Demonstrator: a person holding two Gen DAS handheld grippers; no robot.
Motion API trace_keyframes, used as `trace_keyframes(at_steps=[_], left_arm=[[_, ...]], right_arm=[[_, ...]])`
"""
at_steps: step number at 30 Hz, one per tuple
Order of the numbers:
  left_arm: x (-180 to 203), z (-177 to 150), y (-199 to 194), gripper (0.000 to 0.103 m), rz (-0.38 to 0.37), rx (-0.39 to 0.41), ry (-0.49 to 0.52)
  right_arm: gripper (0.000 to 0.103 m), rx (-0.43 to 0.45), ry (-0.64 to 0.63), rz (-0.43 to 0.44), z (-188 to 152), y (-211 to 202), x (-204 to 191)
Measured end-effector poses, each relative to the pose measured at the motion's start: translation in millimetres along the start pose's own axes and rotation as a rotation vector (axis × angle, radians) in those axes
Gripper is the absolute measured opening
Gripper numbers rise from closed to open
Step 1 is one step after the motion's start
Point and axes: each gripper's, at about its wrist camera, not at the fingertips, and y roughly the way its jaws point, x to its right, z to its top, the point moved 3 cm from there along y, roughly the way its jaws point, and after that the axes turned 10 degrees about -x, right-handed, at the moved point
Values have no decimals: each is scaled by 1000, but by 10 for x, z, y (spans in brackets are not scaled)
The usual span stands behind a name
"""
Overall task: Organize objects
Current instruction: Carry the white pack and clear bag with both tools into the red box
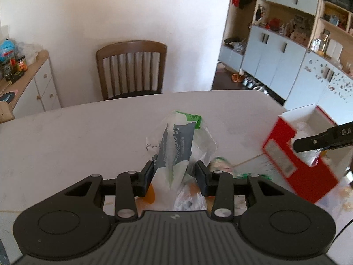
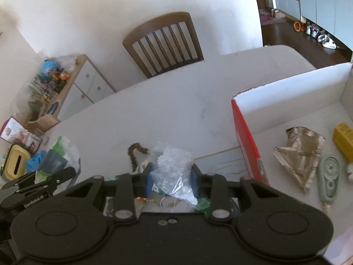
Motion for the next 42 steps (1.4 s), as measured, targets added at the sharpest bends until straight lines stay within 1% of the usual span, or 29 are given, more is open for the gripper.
trace_keyframes(at_steps=[6, 10, 15, 21, 25, 32, 38, 40, 42], left_arm=[[484, -34, -244, 39, -31, 8, 8], [845, -43, -323, 39, -51, 4, 23], [1331, -3, -369, 39, -83, 8, 52], [1936, 93, -342, 40, -132, 19, 87], [2278, 124, -261, 40, -153, 12, 110], [2782, 166, -62, 40, -158, 2, 133], [3082, 229, 216, 40, -131, -10, 139], [3151, 254, 328, 40, -106, -7, 153], [3195, 287, 448, 40, -91, -24, 144]], right_arm=[[32, 27, -27, 24, -150, -424, 87], [32, 42, -45, 14, -258, -690, 200], [32, 67, -41, 5, -358, -964, 403], [32, 91, -45, -14, -436, -1177, 674], [32, 94, -32, -26, -469, -1274, 914], [32, 97, -9, -53, -425, -1380, 1353], [32, 98, -5, -85, -331, -1361, 1699], [32, 94, 6, -88, -280, -1338, 1815], [32, 98, 4, -93, -224, -1321, 1882]])
